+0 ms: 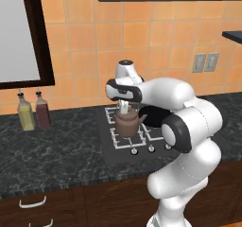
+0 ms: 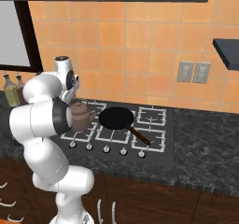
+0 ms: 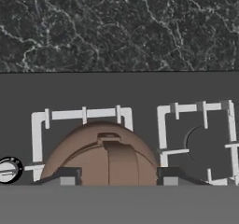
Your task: Pick the kettle from the counter and place it on a stove burner. Then turn the burner on.
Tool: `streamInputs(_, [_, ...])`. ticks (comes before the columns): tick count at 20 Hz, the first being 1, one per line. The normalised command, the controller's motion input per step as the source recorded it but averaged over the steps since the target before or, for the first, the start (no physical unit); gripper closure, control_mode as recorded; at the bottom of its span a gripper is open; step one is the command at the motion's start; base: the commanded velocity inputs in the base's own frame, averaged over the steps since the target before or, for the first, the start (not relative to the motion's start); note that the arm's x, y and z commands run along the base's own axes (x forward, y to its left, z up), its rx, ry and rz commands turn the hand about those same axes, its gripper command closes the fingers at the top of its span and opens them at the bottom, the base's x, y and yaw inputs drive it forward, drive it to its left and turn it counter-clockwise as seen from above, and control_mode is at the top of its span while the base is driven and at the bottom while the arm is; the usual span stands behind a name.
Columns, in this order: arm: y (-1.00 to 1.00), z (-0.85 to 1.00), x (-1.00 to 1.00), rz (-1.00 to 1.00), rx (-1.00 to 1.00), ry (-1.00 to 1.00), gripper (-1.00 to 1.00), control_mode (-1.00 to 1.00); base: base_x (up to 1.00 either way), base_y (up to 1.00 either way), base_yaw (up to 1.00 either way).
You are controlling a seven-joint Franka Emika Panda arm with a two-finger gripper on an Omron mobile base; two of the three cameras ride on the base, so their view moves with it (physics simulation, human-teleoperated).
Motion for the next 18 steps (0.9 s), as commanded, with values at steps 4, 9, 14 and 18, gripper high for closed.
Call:
streamInputs(4, [0.0, 0.09, -0.01, 0.0, 0.0, -0.02, -1.0, -1.0, 0.0, 0.0, 0.0])
streamInputs(9, [-0.04, 0.31, -0.26, 0.0, 0.0, -0.07, -1.0, -1.0, 0.0, 0.0, 0.0])
streamInputs(14, [-0.02, 0.22, -0.4, -0.04, 0.0, -0.08, -1.0, -1.0, 0.0, 0.0, 0.0])
streamInputs(18, [0.0, 0.02, -0.49, -0.16, 0.0, -0.07, -1.0, -1.0, 0.0, 0.0, 0.0])
